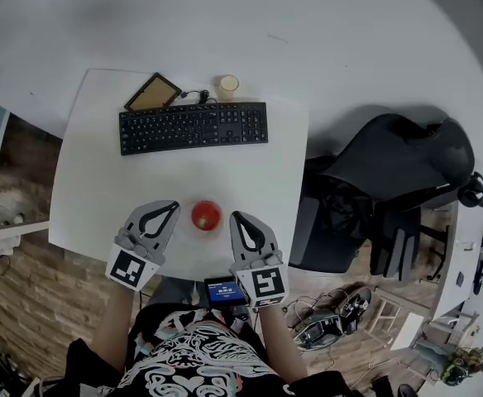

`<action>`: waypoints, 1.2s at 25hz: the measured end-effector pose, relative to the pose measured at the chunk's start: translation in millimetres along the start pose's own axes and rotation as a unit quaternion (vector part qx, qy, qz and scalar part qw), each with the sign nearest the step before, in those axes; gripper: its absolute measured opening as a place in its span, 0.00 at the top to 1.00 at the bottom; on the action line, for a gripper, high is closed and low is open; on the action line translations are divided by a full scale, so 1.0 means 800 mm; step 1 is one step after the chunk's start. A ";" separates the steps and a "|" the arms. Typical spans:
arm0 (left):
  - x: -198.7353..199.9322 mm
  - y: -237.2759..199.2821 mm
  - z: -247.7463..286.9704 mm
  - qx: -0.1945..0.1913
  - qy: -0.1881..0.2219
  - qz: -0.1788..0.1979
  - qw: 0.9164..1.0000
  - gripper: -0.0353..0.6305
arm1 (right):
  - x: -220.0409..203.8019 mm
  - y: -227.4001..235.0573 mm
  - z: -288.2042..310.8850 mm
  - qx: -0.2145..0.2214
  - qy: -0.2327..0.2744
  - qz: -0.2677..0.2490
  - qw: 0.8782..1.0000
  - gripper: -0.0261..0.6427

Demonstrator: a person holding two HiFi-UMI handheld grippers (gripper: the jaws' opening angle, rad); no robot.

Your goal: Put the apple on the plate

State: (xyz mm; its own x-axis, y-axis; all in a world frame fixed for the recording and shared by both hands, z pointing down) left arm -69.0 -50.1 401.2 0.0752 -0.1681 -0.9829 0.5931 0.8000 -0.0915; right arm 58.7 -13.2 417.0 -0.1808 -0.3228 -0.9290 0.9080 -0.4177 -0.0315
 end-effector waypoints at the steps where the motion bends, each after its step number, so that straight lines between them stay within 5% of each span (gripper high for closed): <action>1: 0.006 0.002 -0.002 0.000 0.003 0.004 1.000 0.92 | 0.005 0.001 -0.004 -0.005 0.003 -0.002 1.000 0.92; 11: 0.057 0.019 -0.022 0.009 0.034 0.017 0.999 0.92 | 0.040 0.006 -0.046 -0.051 0.032 0.005 0.998 0.92; 30: 0.091 0.040 -0.046 0.020 0.059 0.045 0.997 0.92 | 0.061 -0.001 -0.088 -0.058 0.062 0.011 0.996 0.92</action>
State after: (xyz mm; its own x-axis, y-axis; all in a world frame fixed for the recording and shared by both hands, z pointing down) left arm -74.0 -15.8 320.7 0.0359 -0.0252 -0.9990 0.6205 0.7842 0.0025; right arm 75.9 31.3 345.3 -0.1189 -0.2201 -0.9682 0.9499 -0.3092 -0.0463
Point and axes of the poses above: the fingertips, and each gripper's own axes: z forward along the fingers, y to its right, x out of its top, the point moved 2 cm from there along -z, backward along the fingers, and after that the axes turned 6 degrees about -z, right-handed, at the moved point
